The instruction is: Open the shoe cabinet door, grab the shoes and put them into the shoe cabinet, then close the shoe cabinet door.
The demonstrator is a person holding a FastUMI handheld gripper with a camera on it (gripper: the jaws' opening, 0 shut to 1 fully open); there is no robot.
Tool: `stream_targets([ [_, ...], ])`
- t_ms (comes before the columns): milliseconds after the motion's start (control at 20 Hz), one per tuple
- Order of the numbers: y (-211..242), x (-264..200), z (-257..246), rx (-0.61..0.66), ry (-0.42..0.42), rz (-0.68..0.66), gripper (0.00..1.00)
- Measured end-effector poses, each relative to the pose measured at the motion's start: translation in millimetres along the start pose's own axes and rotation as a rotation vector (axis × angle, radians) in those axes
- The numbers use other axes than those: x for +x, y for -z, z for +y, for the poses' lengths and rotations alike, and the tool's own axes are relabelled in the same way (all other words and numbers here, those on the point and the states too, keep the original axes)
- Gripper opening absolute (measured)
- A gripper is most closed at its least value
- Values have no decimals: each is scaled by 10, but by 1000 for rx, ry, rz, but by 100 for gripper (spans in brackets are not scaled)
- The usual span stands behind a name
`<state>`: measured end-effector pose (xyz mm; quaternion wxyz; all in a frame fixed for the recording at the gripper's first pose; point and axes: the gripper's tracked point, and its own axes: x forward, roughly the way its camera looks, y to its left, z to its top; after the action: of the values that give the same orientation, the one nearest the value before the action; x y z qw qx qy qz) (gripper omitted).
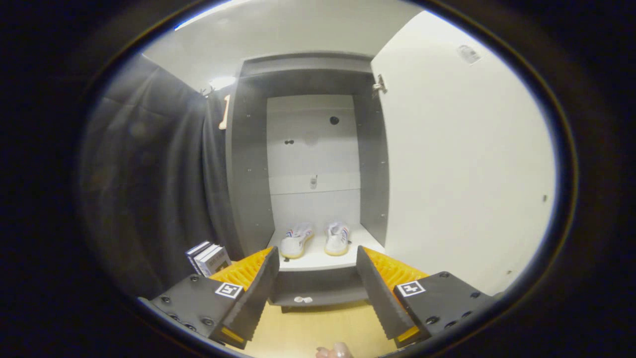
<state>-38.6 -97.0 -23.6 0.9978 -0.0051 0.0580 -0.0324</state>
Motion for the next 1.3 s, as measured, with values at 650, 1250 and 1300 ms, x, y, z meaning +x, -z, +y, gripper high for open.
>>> stream_targets([
  [650,-386,-1311,-2182,3,148,-51,96],
  [1250,-553,-193,-3246,11,44,-36,97],
  [1300,-538,-126,-3266,19,32,-27,96],
])
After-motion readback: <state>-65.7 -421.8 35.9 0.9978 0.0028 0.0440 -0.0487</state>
